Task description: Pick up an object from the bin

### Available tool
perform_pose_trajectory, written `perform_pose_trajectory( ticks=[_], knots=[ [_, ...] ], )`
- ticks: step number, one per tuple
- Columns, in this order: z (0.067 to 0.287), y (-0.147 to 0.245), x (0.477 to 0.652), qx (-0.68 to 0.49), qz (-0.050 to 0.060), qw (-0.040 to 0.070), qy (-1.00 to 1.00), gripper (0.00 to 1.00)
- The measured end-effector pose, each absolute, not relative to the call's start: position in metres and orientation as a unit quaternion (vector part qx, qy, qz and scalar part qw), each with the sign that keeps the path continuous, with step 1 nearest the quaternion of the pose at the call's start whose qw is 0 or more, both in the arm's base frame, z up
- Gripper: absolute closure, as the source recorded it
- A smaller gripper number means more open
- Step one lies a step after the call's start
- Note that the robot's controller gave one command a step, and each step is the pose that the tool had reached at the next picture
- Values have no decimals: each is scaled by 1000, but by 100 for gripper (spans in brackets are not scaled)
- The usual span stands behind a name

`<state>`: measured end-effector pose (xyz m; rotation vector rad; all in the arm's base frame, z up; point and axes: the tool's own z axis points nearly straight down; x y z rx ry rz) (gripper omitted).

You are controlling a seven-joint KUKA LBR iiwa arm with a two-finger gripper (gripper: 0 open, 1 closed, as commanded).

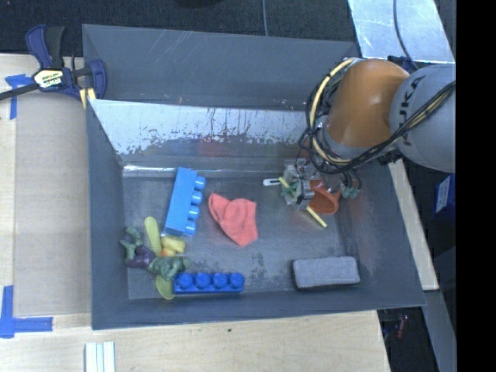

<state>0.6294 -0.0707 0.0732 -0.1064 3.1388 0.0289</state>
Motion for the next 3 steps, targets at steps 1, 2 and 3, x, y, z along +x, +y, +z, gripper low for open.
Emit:
perform_pose_trajectory(
  ticks=[1,2,3],
  knots=[
    [170,-67,617,-51,2,4,999,100],
    [130,-74,624,-39,5,2,999,100],
    [226,-71,614,-5,4,5,1000,100]
  ],
)
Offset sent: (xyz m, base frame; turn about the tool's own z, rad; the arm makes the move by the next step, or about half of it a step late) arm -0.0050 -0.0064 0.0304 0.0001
